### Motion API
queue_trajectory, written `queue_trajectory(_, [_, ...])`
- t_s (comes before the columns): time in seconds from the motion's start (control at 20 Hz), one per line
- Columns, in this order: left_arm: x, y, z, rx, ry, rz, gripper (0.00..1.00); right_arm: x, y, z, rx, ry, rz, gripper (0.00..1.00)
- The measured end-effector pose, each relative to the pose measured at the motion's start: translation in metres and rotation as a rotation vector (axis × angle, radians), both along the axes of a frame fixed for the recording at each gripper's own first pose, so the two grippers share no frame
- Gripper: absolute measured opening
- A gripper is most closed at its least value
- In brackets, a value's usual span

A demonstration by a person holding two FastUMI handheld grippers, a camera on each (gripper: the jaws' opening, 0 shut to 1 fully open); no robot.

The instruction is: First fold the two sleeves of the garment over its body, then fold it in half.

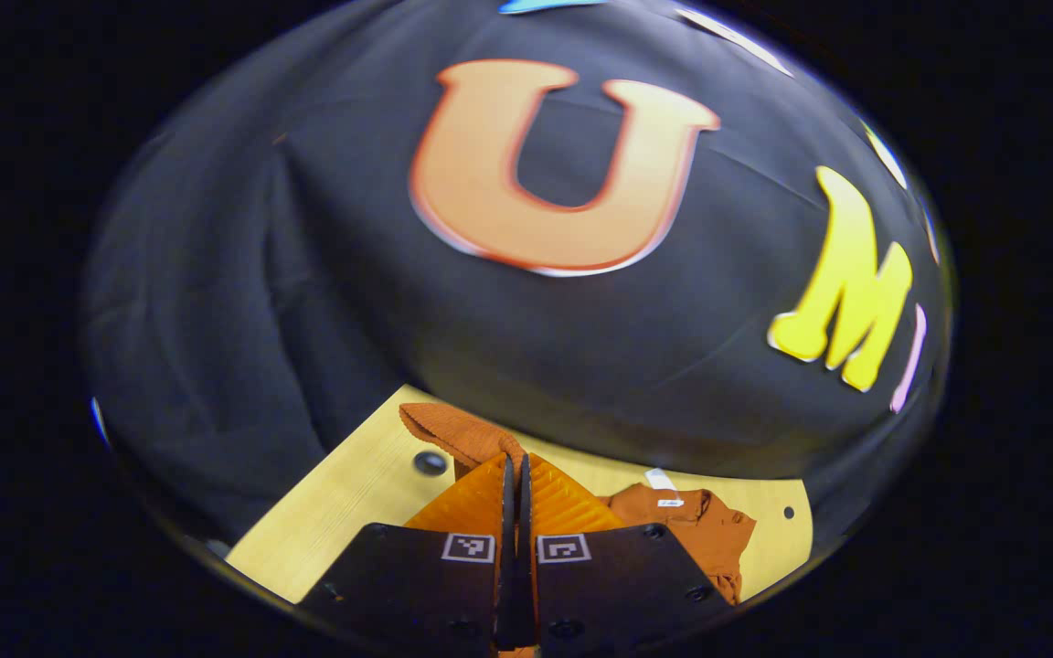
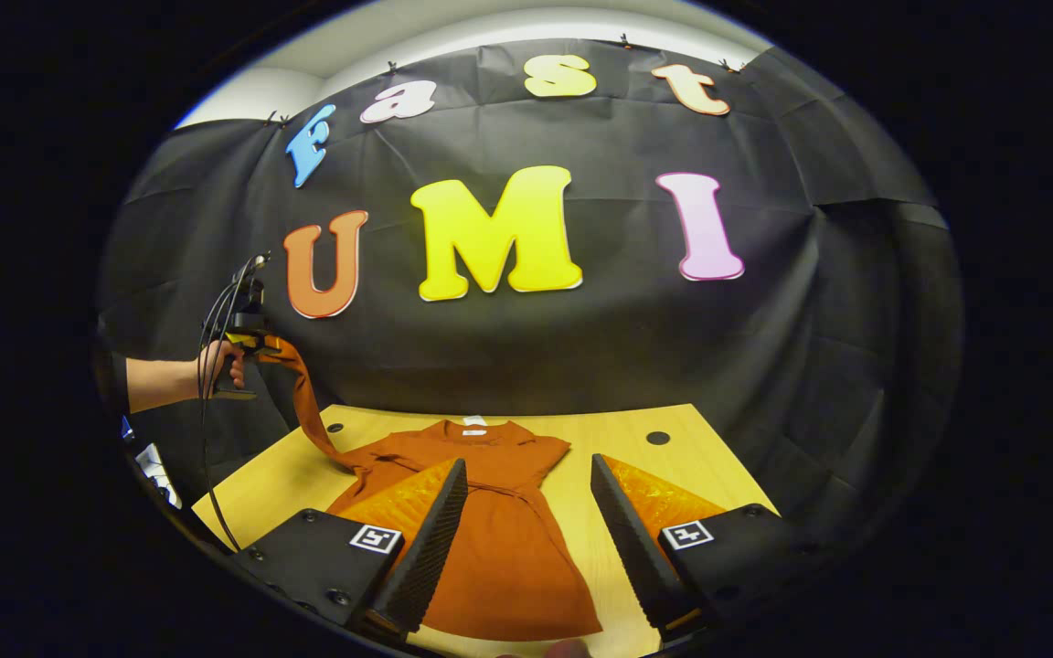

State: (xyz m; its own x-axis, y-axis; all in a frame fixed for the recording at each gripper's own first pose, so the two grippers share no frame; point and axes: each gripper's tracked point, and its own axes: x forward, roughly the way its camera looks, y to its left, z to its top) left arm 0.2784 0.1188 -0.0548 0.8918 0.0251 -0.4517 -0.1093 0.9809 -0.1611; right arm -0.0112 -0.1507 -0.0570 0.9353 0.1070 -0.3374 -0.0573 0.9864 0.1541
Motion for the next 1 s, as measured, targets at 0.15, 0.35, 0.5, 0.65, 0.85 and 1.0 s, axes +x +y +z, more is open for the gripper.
queue_trajectory(0.15, [0.019,-0.091,-0.006,0.129,-0.005,-0.185,0.03,-0.013,-0.029,-0.002,-0.003,0.006,-0.073,0.88])
queue_trajectory(0.35, [0.032,-0.211,-0.041,0.243,0.013,-0.394,0.03,-0.033,-0.064,-0.004,-0.025,0.028,-0.163,0.88])
queue_trajectory(0.5, [0.028,-0.282,-0.076,0.303,0.049,-0.508,0.03,-0.05,-0.091,-0.006,-0.063,0.05,-0.228,0.88])
queue_trajectory(0.65, [0.016,-0.336,-0.117,0.364,0.089,-0.597,0.03,-0.065,-0.119,-0.007,-0.085,0.073,-0.297,0.88])
queue_trajectory(0.85, [0.0,-0.376,-0.174,0.448,0.169,-0.639,0.03,-0.082,-0.15,-0.009,-0.108,0.104,-0.376,0.88])
queue_trajectory(1.0, [-0.008,-0.408,-0.214,0.547,0.194,-0.659,0.04,-0.09,-0.169,-0.01,-0.121,0.123,-0.415,0.88])
